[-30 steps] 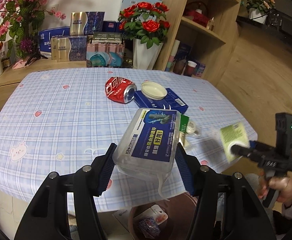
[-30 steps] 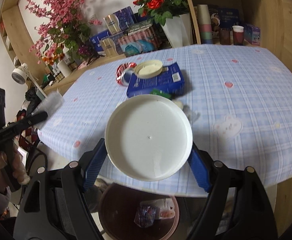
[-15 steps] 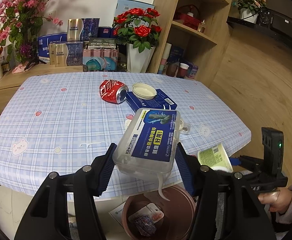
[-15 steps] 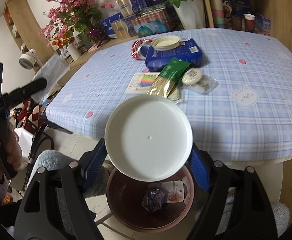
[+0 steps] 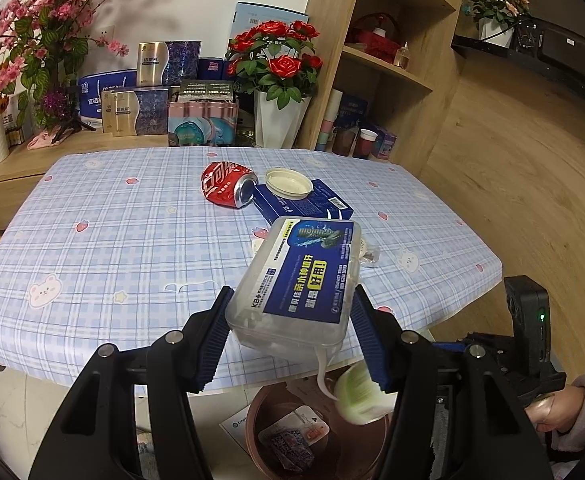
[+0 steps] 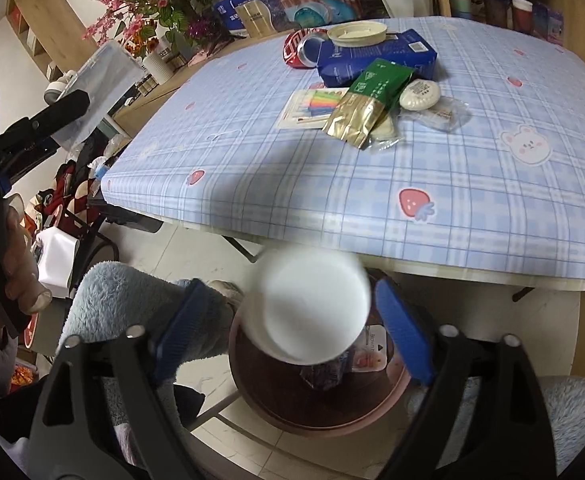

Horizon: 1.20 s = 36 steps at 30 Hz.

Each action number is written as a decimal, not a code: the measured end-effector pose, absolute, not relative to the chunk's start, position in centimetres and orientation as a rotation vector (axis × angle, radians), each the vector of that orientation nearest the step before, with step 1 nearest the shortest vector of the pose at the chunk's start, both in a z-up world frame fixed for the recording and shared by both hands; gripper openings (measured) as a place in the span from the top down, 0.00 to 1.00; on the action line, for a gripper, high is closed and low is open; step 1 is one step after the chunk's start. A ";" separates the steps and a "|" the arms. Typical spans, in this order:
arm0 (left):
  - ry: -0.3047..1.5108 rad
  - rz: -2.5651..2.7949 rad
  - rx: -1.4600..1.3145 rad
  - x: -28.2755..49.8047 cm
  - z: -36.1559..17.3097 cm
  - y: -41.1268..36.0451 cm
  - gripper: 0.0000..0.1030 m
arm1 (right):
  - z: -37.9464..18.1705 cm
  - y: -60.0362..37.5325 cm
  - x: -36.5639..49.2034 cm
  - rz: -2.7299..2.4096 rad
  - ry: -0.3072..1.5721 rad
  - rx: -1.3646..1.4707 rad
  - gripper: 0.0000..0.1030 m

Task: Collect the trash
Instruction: 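Carry the lid with the right tool over the bin and release it, then lower the clear floss box over the bin and open the left tool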

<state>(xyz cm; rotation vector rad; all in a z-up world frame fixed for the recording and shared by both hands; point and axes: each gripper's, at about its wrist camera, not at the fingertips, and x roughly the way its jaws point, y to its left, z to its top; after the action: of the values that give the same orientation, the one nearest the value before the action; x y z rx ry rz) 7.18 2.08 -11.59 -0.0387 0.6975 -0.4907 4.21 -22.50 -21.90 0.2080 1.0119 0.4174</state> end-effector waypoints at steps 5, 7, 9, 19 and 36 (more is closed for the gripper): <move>0.704 -0.507 -0.029 6.7 -11.8 1.6 0.44 | -20.2 -24.3 4.6 0.352 0.951 0.217 0.08; 0.712 -0.516 -0.027 6.4 -12.2 1.2 0.44 | -19.4 -25.2 4.8 0.312 0.921 0.219 0.07; 0.722 -0.527 -0.026 6.2 -12.6 0.8 0.44 | -18.5 -26.4 5.1 0.267 0.886 0.230 0.06; 0.804 -0.616 -0.022 4.8 -16.1 -2.2 0.44 | -15.5 -32.2 5.2 0.107 0.753 0.310 0.06; 0.970 -0.715 0.027 3.6 -24.4 -4.7 0.44 | -16.9 -33.9 4.7 0.052 0.773 0.342 0.06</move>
<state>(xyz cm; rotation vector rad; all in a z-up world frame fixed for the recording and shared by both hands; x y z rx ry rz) 3.63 -4.70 -24.36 0.0267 0.9704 -0.7151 4.73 -33.87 -16.94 0.3420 0.7732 0.0522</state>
